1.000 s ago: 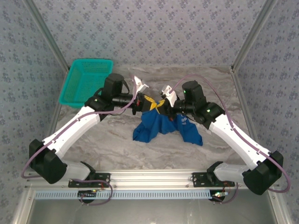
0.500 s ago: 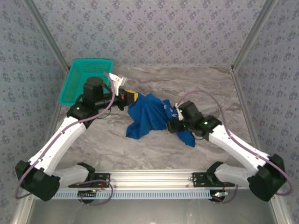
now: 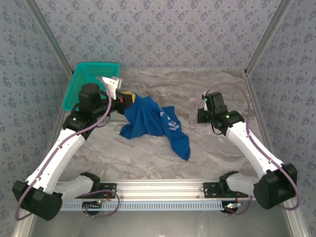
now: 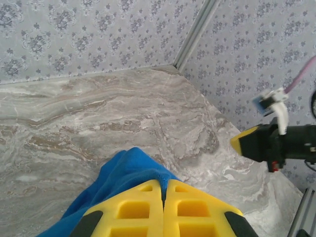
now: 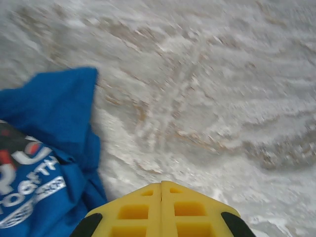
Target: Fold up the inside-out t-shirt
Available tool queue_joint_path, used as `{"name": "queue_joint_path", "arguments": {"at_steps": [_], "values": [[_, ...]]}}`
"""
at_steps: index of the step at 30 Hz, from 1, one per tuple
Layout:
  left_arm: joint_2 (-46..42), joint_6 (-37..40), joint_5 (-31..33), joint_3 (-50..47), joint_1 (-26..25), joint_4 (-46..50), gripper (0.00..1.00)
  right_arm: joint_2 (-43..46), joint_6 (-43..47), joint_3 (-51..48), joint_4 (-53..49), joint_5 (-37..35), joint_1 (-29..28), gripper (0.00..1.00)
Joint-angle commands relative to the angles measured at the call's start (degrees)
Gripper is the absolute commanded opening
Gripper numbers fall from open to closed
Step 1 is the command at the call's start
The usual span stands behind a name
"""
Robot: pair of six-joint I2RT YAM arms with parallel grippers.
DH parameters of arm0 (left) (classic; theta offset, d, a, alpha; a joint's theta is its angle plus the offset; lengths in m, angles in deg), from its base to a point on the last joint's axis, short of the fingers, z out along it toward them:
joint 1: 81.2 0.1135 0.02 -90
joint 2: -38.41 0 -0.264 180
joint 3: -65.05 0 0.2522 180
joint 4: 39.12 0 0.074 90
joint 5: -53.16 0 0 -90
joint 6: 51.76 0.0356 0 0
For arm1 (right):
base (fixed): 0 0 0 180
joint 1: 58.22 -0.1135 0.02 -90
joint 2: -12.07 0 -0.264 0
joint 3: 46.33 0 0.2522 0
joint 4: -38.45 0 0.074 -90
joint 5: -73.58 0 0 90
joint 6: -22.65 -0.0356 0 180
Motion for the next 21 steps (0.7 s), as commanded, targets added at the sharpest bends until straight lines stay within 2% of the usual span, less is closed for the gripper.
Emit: {"name": "queue_joint_path", "arguments": {"at_steps": [1, 3, 6, 10, 12, 18, 19, 21], "values": [[-0.96, -1.56, 0.29, 0.05, 0.23, -1.53, 0.00, 1.92, 0.63, -2.53, 0.34, 11.81, -5.30, 0.22], [-0.81, -2.15, -0.62, -0.08, 0.22, -2.14, 0.00, 2.87, -1.08, -7.30, 4.96, 13.53, -12.31, 0.40], [-0.90, -1.91, -0.73, 0.01, 0.22, -2.12, 0.00, 2.06, -3.51, -12.33, 10.98, 9.86, -20.74, 0.58], [-0.98, -1.94, -1.11, 0.44, 0.22, -1.81, 0.00, -2.81, -6.20, -16.63, 20.44, 6.03, -27.35, 0.74], [-1.21, -2.06, -1.28, 0.42, 0.22, -1.83, 0.00, -6.34, -6.42, -16.57, 22.49, 0.98, -30.85, 0.78], [-1.42, -1.80, -0.86, 0.40, 0.22, -1.72, 0.00, -18.06, -8.31, -14.09, 23.42, -13.17, -36.35, 0.78], [-1.55, -1.85, -0.56, 0.47, 0.26, -1.72, 0.00, -19.58, -9.42, -13.75, 21.99, -15.35, -36.41, 0.72], [-2.10, -2.16, 0.98, 0.39, 0.22, -1.63, 0.00, -20.95, -11.87, -12.40, 16.74, -20.03, -35.68, 0.45]]}}
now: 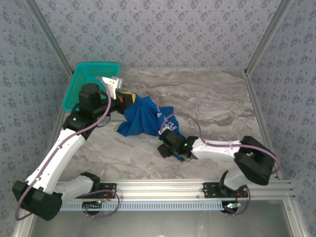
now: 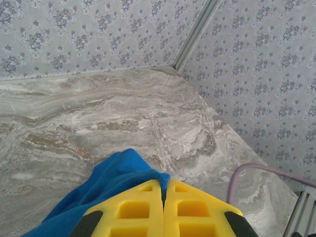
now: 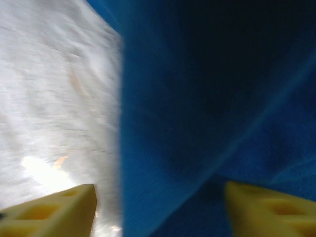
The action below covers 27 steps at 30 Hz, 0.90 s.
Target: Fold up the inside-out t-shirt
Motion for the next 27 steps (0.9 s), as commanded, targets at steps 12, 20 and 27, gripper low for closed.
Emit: {"name": "queue_joint_path", "arguments": {"at_steps": [12, 20, 27], "values": [[-5.67, 0.53, 16.40, 0.32, 2.06, 3.69, 0.00, 20.43, 11.64, 20.23, -28.41, 17.53, 32.15, 0.00], [-6.25, 1.94, 20.69, -1.06, 3.31, 7.08, 0.00, 15.81, 17.30, 30.69, -43.82, 29.41, 39.57, 0.00], [-6.61, -0.12, 20.21, -1.69, 4.70, 8.41, 0.00, 4.13, 14.39, 33.79, -37.75, 19.98, 40.97, 0.03]]}}
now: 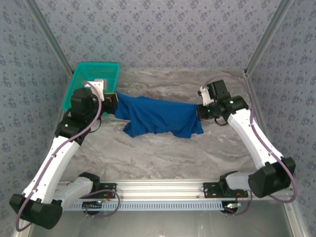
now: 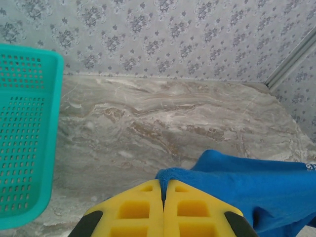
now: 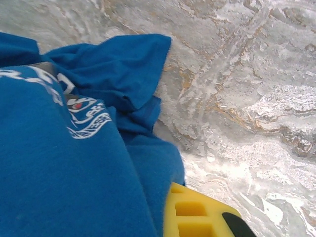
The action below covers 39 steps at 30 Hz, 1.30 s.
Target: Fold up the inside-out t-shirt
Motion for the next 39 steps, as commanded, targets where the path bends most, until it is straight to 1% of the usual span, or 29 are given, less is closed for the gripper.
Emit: {"name": "queue_joint_path", "arguments": {"at_steps": [1, 2, 3, 6, 8, 10, 12, 14, 16, 19, 21, 24, 30, 39], "values": [[-1.08, -0.97, 0.59, -0.44, 0.50, 0.34, 0.00, -9.01, -1.76, 3.98, 4.17, -1.98, 1.06, 0.03], [-1.06, -1.40, 0.40, -0.80, 0.50, 0.51, 0.00, -13.15, -2.57, 5.99, 6.26, -2.75, 1.23, 0.04], [-0.90, -1.69, 0.04, -1.52, 0.50, 0.31, 0.00, -17.75, -3.15, 9.23, 6.72, -4.49, 1.24, 0.08], [-0.34, -3.12, -1.63, -3.93, 0.50, -1.19, 0.00, -29.41, -3.16, 19.11, 4.80, -9.78, 1.37, 0.21], [0.46, -4.09, -3.04, -5.06, 0.50, -2.43, 0.00, -33.23, -2.71, 23.00, 3.04, -12.15, 1.46, 0.30], [1.77, -4.76, -4.35, -5.61, 0.51, -3.16, 0.00, -32.48, -2.46, 22.21, 2.91, -13.76, 0.74, 0.38], [2.81, -4.75, -4.71, -5.39, 0.50, -3.41, 0.00, -27.90, -2.54, 17.05, 4.94, -13.51, -0.11, 0.44], [3.50, -4.33, -4.96, -5.16, 0.50, -3.67, 0.00, -21.33, -3.32, 9.53, 7.34, -10.78, -0.71, 0.51], [3.95, -3.72, -4.83, -4.66, 0.50, -3.61, 0.00, -14.05, -5.56, 0.21, 10.88, -5.34, -0.58, 0.55], [4.37, -3.19, -4.81, -4.11, 0.50, -3.86, 0.00, -7.62, -9.20, -11.58, 15.50, 3.50, 1.23, 0.55], [4.52, -3.07, -4.94, -3.85, 0.50, -4.20, 0.00, -6.33, -11.49, -17.69, 19.35, 8.87, 2.87, 0.54], [4.83, -3.20, -5.31, -3.66, 0.49, -4.71, 0.00, -7.47, -12.49, -23.86, 25.34, 16.75, 4.87, 0.51], [4.31, -2.89, -4.92, -3.57, 0.55, -4.71, 0.00, -13.22, -10.83, -26.96, 31.46, 18.52, 5.10, 0.44], [3.80, -2.80, -5.20, -3.42, 0.50, -4.58, 0.00, -16.82, -8.84, -26.26, 33.81, 17.59, 6.10, 0.26]]}}
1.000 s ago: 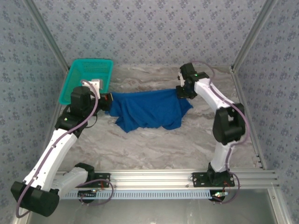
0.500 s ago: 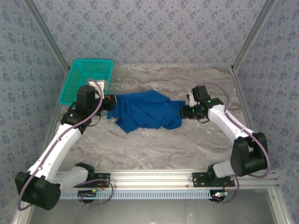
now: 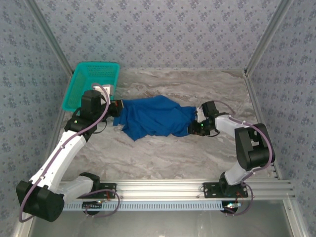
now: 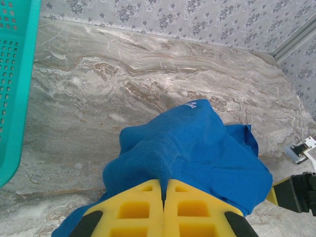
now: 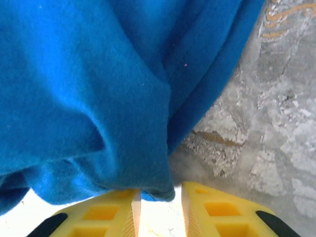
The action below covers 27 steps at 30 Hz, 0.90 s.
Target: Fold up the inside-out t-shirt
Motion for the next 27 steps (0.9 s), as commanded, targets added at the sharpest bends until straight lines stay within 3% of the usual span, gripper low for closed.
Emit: {"name": "queue_joint_path", "arguments": {"at_steps": [1, 11, 18, 27], "values": [[-0.97, 0.76, -1.26, 2.15, 0.31, -1.98, 0.00, -1.20, 1.44, 0.85, 1.14, 0.65, 0.64, 0.23], [-1.88, 0.93, 0.76, 1.45, 0.30, -2.01, 0.00, 7.69, 3.27, 1.19, -6.02, -3.82, 1.06, 0.00], [-3.28, 0.08, 4.38, 0.32, 0.30, -3.78, 0.00, 18.21, 4.76, 4.57, -17.83, -15.71, 0.98, 0.00], [-9.46, -4.21, 13.04, -2.91, 3.33, -4.99, 0.00, 25.32, 2.65, 8.70, -22.74, -31.43, 1.22, 0.00]]}}
